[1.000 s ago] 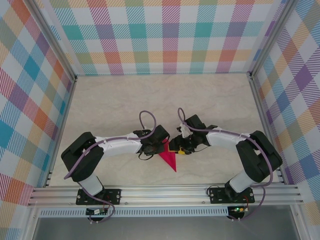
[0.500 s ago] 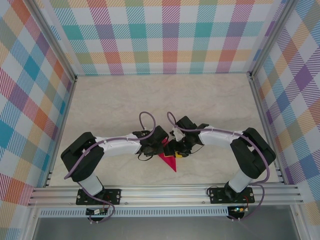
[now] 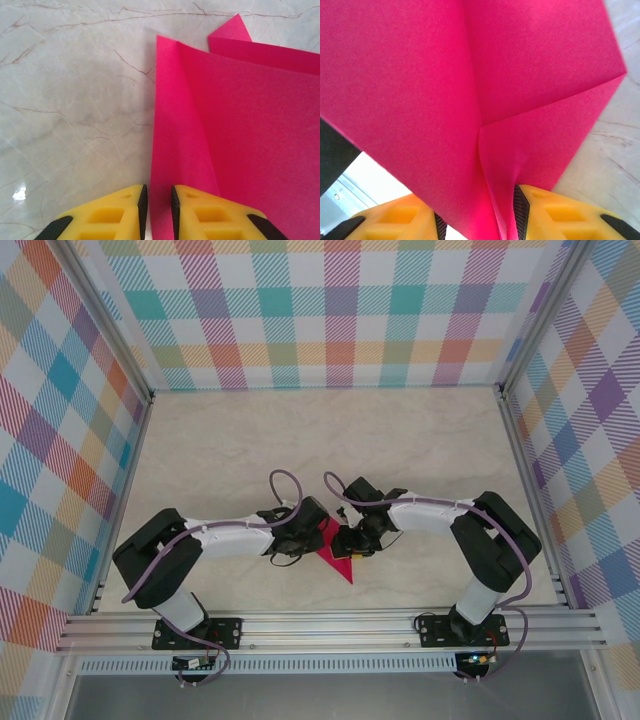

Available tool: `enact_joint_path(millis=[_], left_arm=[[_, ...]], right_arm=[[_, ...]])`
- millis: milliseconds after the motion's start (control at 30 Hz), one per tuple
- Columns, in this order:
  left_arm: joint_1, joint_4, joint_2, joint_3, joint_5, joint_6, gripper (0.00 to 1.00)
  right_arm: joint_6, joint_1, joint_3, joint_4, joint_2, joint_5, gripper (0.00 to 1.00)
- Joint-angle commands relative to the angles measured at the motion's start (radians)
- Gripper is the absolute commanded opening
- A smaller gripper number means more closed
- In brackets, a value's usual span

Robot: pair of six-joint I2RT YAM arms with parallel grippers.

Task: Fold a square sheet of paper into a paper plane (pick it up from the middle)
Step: Move the paper plane to the center of the table.

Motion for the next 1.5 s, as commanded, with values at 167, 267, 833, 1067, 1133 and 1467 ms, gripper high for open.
enact_joint_path(millis=[167, 267, 833, 1067, 1133, 1467], left_arm=[[0.013, 0.025, -0.062, -0.017, 0.008, -0.007, 0.24], [0.012, 0.039, -0.085, -0.032, 0.008, -0.006, 0.24], [0.012, -0.008, -0.233, -0.082, -0.051, 0.002, 0.25], [0.014, -0.057, -0.297, -0.118, -0.114, -0.017, 0.26], [0.014, -0.063, -0.300, -0.116, -0.129, -0.015, 0.26], [0.024, -0.121, -0.367, -0.135, -0.152, -0.016, 0.28]], right_arm=[[0.007, 0.005, 0.025, -0.029, 0.007, 0.023, 0.34], [0.015, 0.006, 0.034, -0.052, 0.019, 0.045, 0.31], [0.027, 0.046, 0.074, -0.078, 0.028, 0.105, 0.27], [0.024, 0.047, 0.070, -0.076, 0.034, 0.102, 0.27], [0.027, 0.048, 0.069, -0.076, 0.034, 0.106, 0.27], [0.034, 0.055, 0.080, -0.082, 0.029, 0.132, 0.23]])
